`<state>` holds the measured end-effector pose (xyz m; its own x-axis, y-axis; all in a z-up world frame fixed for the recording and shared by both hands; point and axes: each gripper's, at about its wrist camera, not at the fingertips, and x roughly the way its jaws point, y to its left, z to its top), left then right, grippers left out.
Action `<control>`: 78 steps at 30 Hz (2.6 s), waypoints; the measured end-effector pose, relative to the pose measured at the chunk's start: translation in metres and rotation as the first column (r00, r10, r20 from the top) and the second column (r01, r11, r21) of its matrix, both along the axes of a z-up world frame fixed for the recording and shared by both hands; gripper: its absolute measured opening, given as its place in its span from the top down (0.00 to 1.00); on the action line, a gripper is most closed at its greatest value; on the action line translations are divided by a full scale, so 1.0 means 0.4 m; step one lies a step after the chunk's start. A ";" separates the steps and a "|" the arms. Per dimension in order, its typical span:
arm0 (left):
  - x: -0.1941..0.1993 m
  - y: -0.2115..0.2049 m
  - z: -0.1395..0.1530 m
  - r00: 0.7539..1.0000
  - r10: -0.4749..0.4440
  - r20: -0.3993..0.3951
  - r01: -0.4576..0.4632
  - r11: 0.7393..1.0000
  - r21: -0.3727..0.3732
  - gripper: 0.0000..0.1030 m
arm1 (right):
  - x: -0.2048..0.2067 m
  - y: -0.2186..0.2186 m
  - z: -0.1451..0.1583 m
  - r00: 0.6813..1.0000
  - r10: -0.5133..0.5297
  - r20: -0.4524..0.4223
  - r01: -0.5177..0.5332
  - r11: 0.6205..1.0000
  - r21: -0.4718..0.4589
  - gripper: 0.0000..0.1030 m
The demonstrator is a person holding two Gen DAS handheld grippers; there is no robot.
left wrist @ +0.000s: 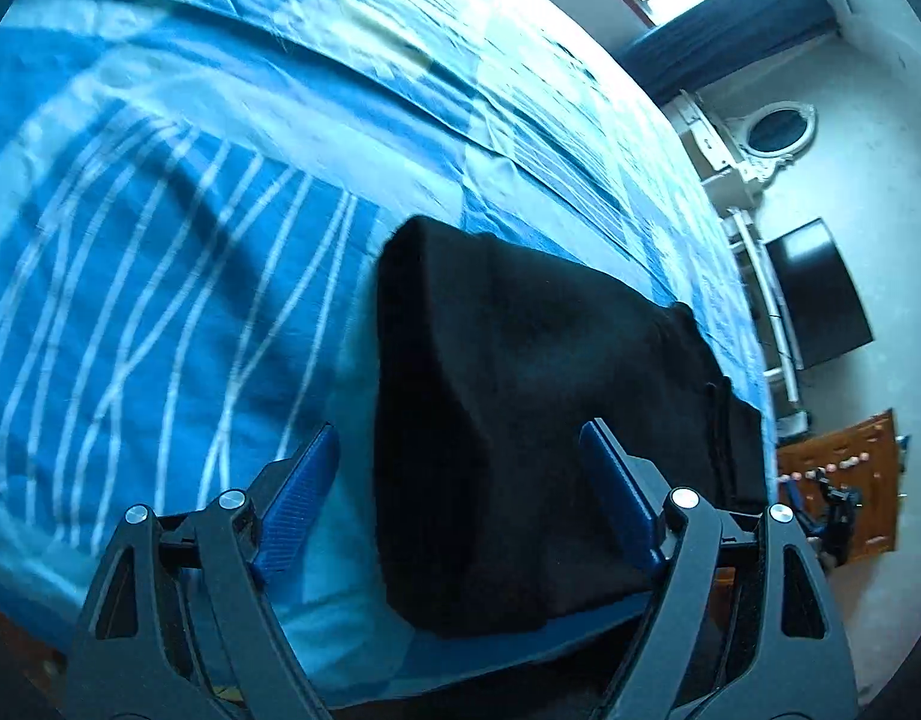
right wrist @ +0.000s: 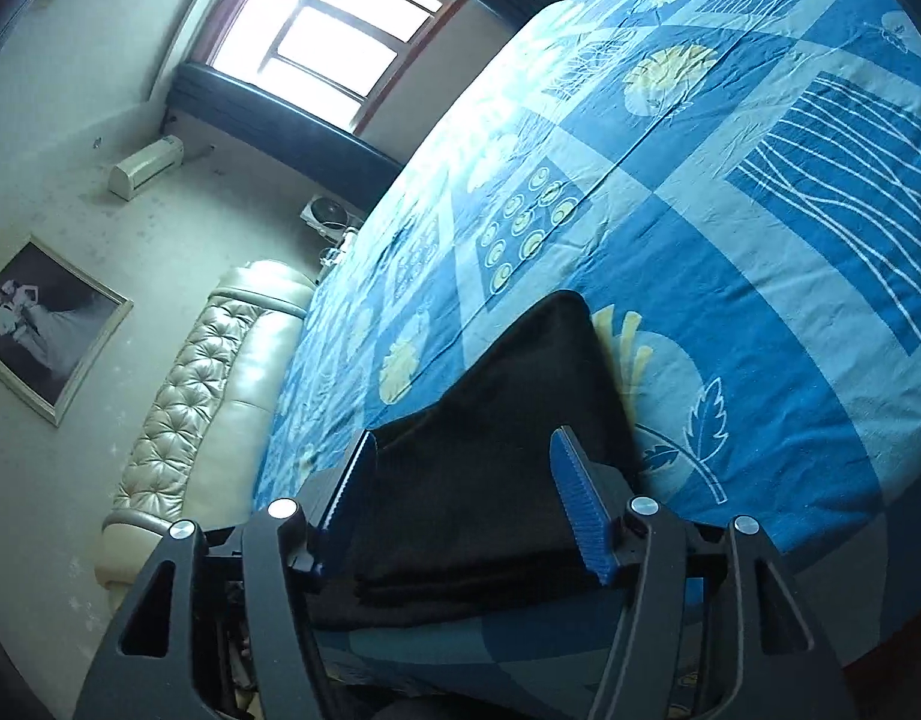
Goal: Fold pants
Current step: 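Grasp the pants waistband end with the left gripper while the right gripper holds the leg end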
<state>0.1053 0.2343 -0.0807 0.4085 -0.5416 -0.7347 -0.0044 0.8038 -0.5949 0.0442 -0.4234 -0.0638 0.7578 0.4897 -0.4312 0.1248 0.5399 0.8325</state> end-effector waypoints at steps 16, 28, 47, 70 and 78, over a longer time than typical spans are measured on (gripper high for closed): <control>0.032 -0.011 -0.061 0.999 -0.048 -0.011 0.043 0.959 -0.281 0.48 | -0.001 0.045 -0.029 0.999 0.019 -0.043 -0.018 1.000 0.021 0.41; 0.048 -0.060 -0.054 0.998 -0.042 -0.054 0.031 0.982 -0.185 0.75 | 0.013 0.094 -0.045 0.995 0.077 -0.057 -0.075 0.997 0.033 0.40; 0.000 -0.352 0.322 0.980 -0.157 0.121 0.147 0.985 0.089 0.86 | 0.012 0.117 -0.036 0.993 0.032 -0.118 -0.039 0.997 -0.063 0.16; -0.022 -0.952 0.331 0.939 -0.302 0.165 0.173 0.828 0.533 0.88 | -0.054 0.091 -0.016 0.995 0.039 -0.094 -0.043 0.998 -0.042 0.14; -0.018 -1.090 0.259 0.934 -0.329 0.138 0.180 0.768 0.614 0.88 | -0.088 0.034 -0.056 0.995 0.001 -0.098 0.001 1.000 0.024 0.14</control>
<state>0.0983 -0.2015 0.0228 0.5106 -0.1469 -0.8472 0.3235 0.9457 0.0310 0.0091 -0.4097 -0.0862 0.7123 0.5008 -0.4918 0.2063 0.5203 0.8287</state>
